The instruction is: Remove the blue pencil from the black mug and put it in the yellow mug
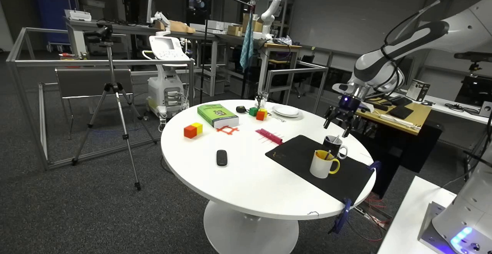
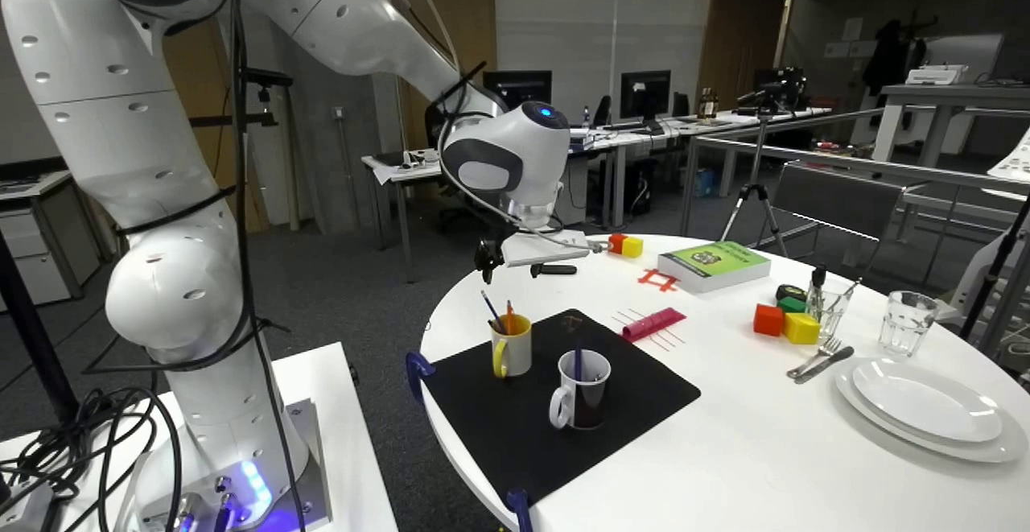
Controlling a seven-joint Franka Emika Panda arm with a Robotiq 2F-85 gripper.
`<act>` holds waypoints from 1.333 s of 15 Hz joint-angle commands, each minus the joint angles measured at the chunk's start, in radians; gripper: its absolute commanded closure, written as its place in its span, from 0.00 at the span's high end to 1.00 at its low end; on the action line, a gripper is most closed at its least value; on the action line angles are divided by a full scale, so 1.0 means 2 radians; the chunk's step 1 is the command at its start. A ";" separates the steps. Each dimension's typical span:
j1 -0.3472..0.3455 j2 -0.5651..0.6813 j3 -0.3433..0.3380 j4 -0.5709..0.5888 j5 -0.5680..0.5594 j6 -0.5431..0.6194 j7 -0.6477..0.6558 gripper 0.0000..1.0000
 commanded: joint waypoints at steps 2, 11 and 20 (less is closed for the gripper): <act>0.002 -0.076 0.004 -0.036 -0.092 0.005 0.166 1.00; -0.001 -0.203 -0.002 -0.071 -0.205 0.012 0.391 1.00; -0.001 -0.278 -0.015 -0.087 -0.264 -0.011 0.597 1.00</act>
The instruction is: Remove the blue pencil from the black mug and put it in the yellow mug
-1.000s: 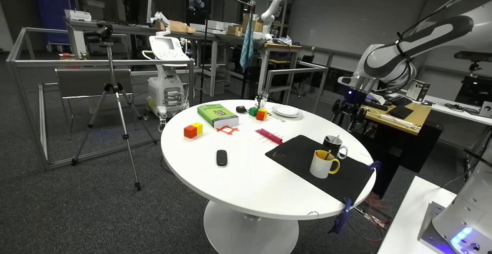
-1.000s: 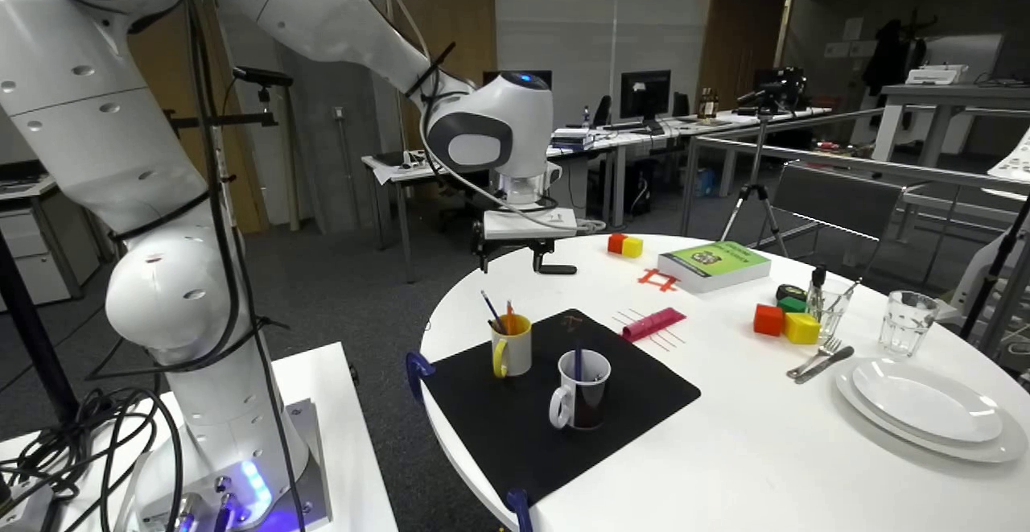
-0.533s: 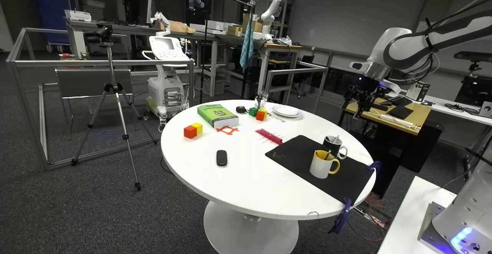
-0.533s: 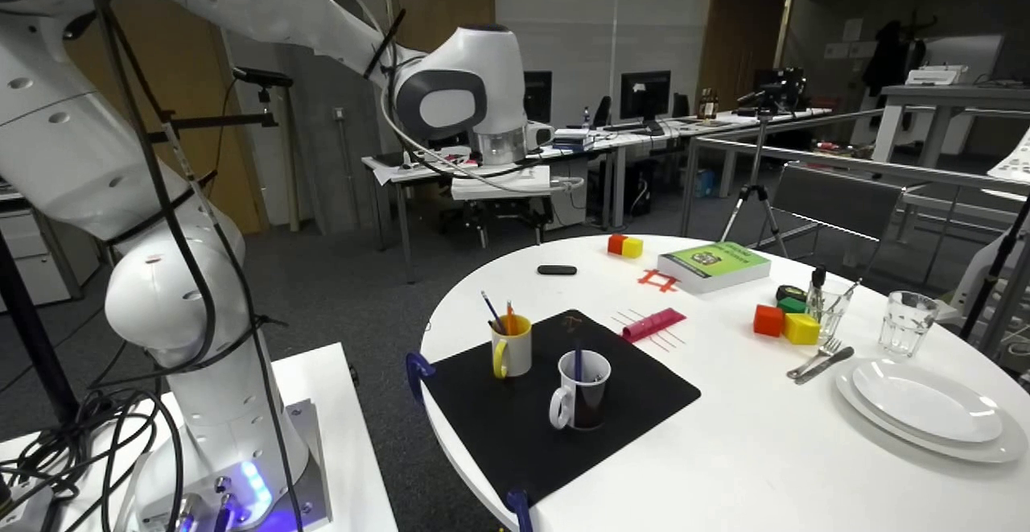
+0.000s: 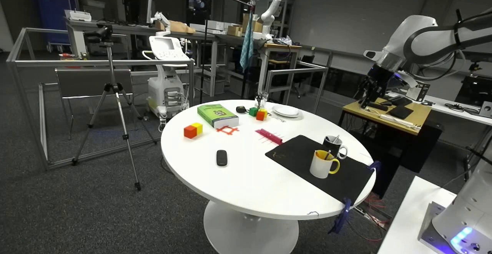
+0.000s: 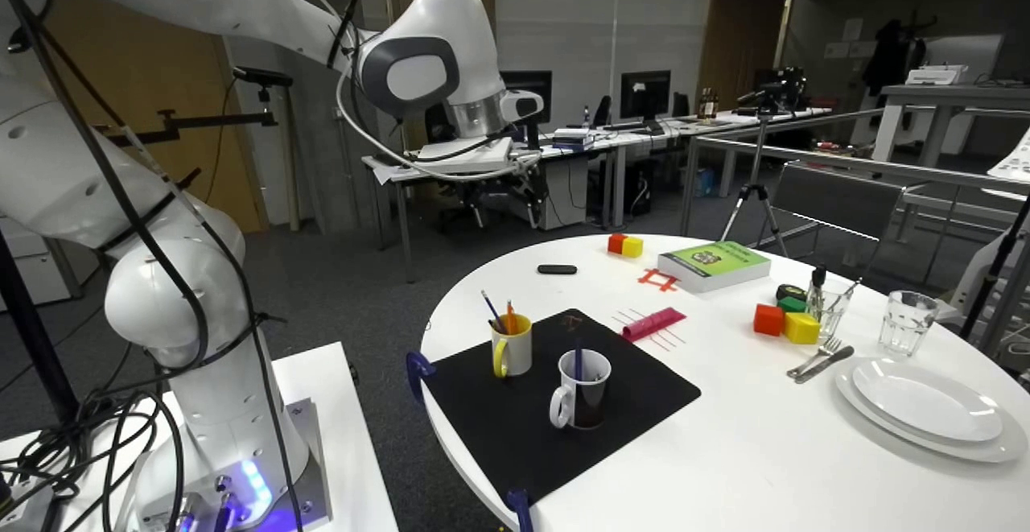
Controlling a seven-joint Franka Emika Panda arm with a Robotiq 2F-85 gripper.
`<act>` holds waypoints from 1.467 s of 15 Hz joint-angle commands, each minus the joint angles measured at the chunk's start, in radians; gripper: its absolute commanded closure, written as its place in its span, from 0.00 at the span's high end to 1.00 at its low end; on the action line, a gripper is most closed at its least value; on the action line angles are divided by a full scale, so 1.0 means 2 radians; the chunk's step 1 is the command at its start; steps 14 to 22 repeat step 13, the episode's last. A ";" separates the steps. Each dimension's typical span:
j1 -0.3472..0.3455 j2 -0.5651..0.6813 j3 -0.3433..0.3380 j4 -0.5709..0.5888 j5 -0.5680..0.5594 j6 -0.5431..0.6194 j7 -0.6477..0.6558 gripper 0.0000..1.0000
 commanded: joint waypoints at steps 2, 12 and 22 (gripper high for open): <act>0.002 -0.041 -0.008 -0.019 -0.029 -0.004 0.096 1.00; 0.024 -0.028 -0.028 -0.010 -0.031 -0.001 0.139 1.00; 0.024 -0.028 -0.028 -0.010 -0.031 -0.001 0.139 1.00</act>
